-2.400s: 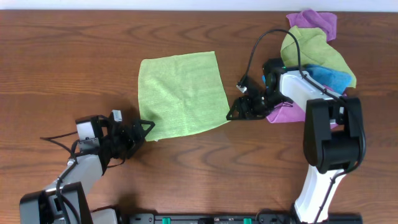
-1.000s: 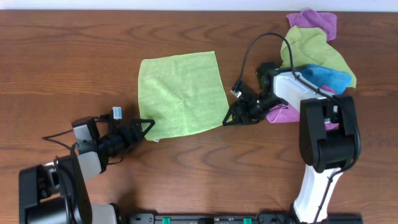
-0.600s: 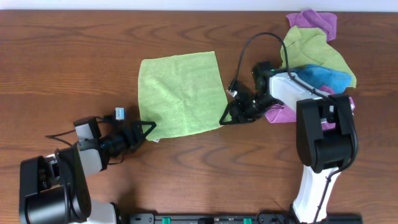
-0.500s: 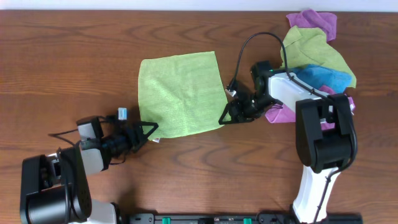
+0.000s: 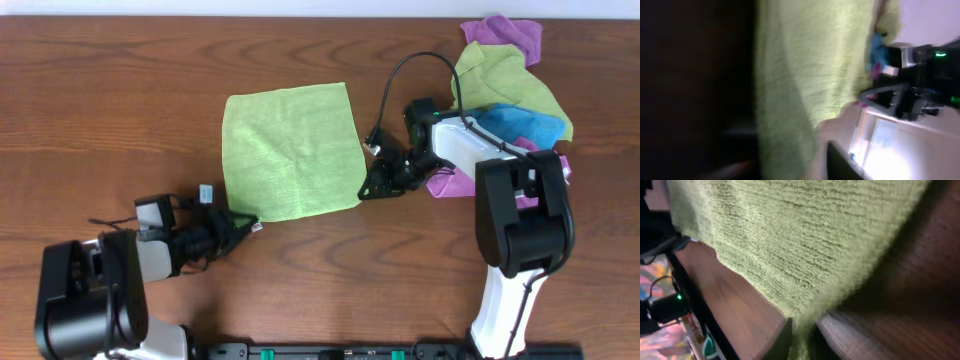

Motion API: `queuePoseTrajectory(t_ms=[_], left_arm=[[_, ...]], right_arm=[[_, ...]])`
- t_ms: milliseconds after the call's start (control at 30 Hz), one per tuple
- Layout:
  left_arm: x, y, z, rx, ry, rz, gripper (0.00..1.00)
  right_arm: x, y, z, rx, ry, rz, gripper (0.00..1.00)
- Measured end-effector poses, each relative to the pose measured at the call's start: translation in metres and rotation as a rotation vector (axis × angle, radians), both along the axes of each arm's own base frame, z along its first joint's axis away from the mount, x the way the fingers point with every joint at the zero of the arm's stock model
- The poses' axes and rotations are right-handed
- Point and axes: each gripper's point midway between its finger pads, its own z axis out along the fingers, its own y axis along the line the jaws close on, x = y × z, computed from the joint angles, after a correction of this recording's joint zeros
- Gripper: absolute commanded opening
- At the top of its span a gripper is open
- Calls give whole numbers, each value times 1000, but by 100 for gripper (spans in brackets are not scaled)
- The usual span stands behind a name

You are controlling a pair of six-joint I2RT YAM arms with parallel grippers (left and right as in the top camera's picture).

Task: Fold the cloth

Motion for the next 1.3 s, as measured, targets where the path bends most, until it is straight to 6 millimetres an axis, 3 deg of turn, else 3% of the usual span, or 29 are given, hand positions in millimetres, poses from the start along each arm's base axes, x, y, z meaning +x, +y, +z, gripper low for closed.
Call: queuePoseTrajectory(t_ms=[400,567,667,833,967,1167,1300], left_arm=[[-1,1,-4,15,19,5,6],[7,2,-3,16,15,5,5],[17,5,-1,24,3,9,6],[41,10,12,24,-16,18,6],[69,9,42,39,-103,1,5],[110,-2,101,89,-276,-41,6],[126,-9,121,151,-316,-68,6]], right_arm=[[-1,0,0,-2,6,-2,2],[0,0,4,-2,-3,-2,2],[5,1,17,6,-44,-2,2],[22,4,55,32,-163,-3,2],[40,8,85,52,-257,-9,2],[58,12,98,66,-318,-26,1],[66,13,105,67,-347,-35,2]])
